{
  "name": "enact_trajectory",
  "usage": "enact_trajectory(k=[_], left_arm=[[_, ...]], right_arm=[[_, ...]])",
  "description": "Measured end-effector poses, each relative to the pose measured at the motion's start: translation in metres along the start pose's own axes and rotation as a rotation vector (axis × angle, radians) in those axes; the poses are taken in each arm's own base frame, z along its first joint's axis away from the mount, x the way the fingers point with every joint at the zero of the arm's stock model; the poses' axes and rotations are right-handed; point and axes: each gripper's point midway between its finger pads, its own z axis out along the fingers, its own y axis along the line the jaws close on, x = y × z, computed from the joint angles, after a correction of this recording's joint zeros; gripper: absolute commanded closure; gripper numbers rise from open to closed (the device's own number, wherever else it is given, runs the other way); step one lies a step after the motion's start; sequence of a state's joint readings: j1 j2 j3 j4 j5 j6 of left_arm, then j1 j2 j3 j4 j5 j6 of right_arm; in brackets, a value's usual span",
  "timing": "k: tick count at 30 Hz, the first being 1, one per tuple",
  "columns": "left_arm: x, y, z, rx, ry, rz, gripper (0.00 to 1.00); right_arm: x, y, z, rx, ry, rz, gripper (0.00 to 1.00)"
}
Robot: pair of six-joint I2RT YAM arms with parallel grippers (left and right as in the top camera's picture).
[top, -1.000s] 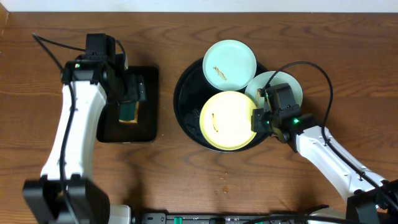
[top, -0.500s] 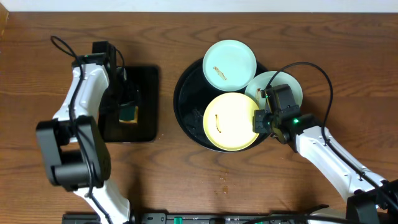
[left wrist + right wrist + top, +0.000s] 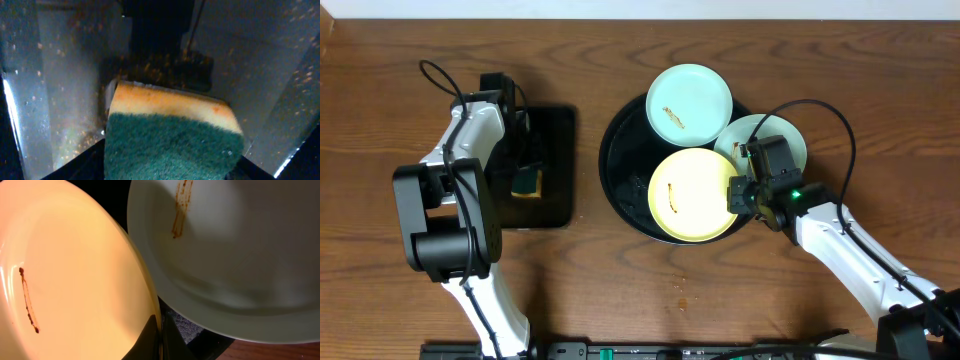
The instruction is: Clean dirty plates on tray and stack at the side
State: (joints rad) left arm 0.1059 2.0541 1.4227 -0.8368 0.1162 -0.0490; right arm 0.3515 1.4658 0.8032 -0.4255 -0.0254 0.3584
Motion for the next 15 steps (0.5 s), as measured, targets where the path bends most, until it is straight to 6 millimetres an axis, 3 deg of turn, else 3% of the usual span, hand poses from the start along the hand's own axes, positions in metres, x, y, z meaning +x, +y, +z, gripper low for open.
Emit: enact_trajectory(k=[10, 12, 15], left_arm=[[-0.013, -0.003, 0.005, 0.016, -0.062, 0.006, 0.3], [-0.014, -0.003, 0.005, 0.016, -0.069, 0.007, 0.41], [-0.015, -0.002, 0.006, 0.015, -0.081, 0.008, 0.75]], right_arm=[[0.0, 0.0, 0.0, 0.0, 0.0, 0.0, 0.99], [0.0, 0.0, 0.0, 0.0, 0.0, 0.0, 0.99], [0.0, 0.0, 0.0, 0.0, 0.0, 0.0, 0.99]])
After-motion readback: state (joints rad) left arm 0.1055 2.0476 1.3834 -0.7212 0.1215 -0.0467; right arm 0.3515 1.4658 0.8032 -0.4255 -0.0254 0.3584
